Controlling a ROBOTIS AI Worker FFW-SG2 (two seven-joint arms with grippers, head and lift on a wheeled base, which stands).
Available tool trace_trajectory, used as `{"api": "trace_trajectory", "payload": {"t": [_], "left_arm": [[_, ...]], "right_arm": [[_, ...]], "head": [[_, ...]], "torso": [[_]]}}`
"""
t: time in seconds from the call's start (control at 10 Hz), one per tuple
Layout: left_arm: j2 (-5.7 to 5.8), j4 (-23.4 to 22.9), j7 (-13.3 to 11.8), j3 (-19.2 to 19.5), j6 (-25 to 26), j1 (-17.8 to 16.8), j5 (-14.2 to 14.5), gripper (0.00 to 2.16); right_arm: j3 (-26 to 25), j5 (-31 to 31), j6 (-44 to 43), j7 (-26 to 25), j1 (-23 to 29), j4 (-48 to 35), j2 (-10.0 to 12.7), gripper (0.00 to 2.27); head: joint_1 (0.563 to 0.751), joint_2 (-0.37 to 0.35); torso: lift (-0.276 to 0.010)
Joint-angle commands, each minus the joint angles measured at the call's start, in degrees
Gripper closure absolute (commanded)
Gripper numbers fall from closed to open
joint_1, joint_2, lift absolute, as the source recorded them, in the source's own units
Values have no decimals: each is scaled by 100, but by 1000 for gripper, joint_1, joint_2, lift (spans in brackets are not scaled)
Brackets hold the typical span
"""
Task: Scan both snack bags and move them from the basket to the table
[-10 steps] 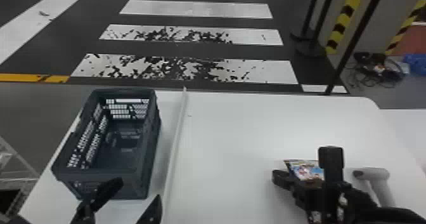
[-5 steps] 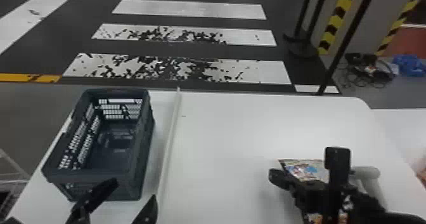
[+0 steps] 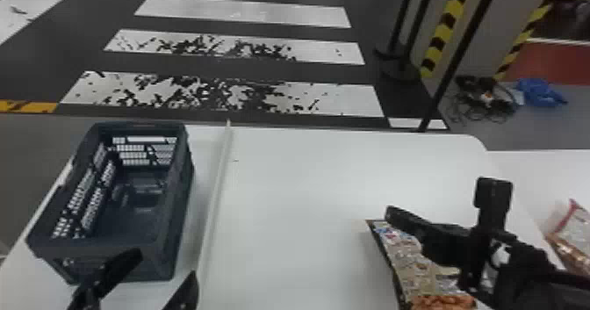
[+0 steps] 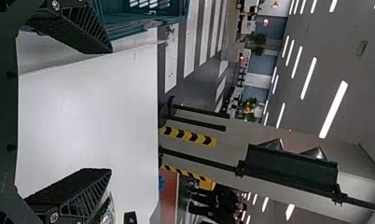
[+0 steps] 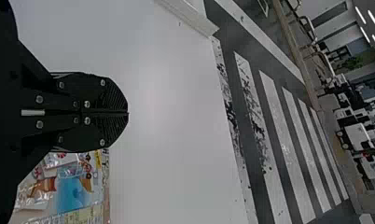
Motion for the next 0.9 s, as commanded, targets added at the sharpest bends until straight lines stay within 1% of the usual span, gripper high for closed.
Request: {"api": "trace_trajectory", "payload": {"t": [0.0,0.2,0.3,0.4,0.5,0.6,0.8], "left_arm": [[0,27,-12,-6,3,-41,6,87],[9,27,-12,2,3,-85,6,87],[26,27,-3,11,3,-103,14,87],[35,36,-3,11,3,-120,14,87],[44,45,-3,11,3,-120,23,87],[53,98,-12,11,3,-155,32,87],[70,115,-47,2,3,-173,85,87]], "right_arm": [[-266,-5,-167,41,142,23,-2,2250],[-529,-207,-624,59,625,-144,7,2250],[-608,-356,-1010,15,977,-293,34,2253],[-608,-409,-1573,-38,1363,-486,130,2250],[-600,-453,-2012,-47,1688,-644,280,2250],[-538,-488,-2364,-91,1908,-680,329,2250],[-468,-488,-2874,-135,2119,-592,329,2250]], "head": [[695,-115],[695,-168],[695,-180],[695,-199],[695,-213],[695,-216],[695,-213]], "torso": [[-98],[-98],[-98],[-98],[-98],[-98],[-98]]}}
